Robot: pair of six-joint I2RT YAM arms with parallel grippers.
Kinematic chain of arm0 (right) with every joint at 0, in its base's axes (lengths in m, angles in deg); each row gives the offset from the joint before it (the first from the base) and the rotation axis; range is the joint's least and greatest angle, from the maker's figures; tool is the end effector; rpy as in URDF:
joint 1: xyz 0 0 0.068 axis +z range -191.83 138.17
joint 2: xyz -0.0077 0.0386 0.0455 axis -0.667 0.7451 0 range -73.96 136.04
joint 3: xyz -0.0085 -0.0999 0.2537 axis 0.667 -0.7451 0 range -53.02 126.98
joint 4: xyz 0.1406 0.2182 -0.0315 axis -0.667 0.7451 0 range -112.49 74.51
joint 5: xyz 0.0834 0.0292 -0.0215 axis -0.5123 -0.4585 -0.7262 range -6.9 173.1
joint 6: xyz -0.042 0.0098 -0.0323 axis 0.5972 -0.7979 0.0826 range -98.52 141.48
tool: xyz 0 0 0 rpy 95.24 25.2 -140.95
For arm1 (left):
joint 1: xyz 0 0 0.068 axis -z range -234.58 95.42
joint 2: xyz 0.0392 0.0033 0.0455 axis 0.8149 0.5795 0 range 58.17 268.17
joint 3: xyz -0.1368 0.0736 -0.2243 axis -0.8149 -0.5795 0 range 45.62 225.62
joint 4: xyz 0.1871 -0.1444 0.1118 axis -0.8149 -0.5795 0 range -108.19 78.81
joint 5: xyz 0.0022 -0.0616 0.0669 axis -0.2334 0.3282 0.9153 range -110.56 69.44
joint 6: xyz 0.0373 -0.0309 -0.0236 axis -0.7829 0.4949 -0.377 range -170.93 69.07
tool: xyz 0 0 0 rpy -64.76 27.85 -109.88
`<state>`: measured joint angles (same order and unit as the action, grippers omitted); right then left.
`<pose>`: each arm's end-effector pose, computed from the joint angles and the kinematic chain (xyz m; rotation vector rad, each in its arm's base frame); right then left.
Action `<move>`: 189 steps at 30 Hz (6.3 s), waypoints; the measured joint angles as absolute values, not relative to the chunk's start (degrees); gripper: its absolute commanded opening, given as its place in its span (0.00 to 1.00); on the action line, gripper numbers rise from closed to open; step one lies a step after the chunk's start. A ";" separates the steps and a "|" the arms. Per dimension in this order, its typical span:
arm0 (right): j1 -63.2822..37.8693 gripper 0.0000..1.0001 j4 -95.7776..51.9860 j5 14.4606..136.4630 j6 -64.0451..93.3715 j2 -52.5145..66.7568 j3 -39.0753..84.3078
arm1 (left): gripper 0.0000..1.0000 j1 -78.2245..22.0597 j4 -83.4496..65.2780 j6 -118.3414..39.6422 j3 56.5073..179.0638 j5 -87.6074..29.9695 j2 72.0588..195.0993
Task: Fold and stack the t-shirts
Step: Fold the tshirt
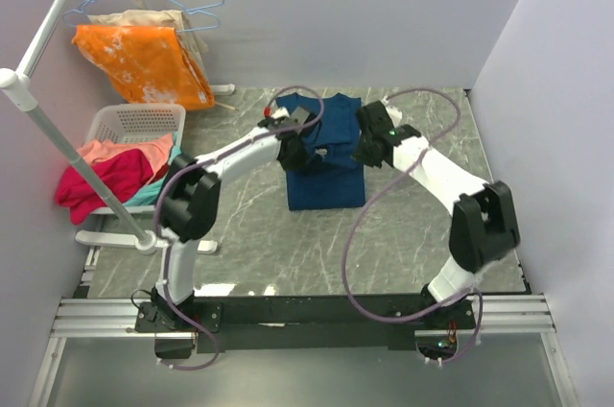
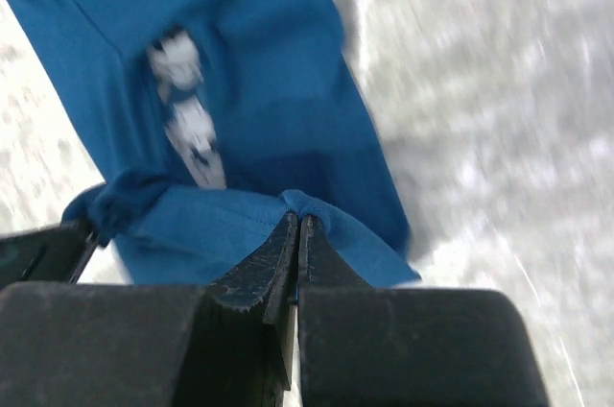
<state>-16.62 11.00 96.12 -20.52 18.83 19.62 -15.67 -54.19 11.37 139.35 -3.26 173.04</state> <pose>0.3182 0.1411 0.2616 0.4548 2.4437 0.2153 0.3399 -0.2609 0.2234 -0.6202 2.5456 -0.2118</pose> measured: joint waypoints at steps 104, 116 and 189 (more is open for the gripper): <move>-22.17 0.00 -6.28 75.79 -13.61 27.93 5.29 | 0.01 -25.96 -26.83 -6.51 113.65 -31.28 167.58; -21.34 0.00 -2.04 73.80 -15.10 16.17 -0.38 | 0.01 -24.17 -31.29 -6.48 109.58 -27.08 154.42; -23.59 0.37 10.70 85.26 -19.78 48.52 50.77 | 0.60 -30.59 -53.10 -9.22 165.62 -11.72 194.22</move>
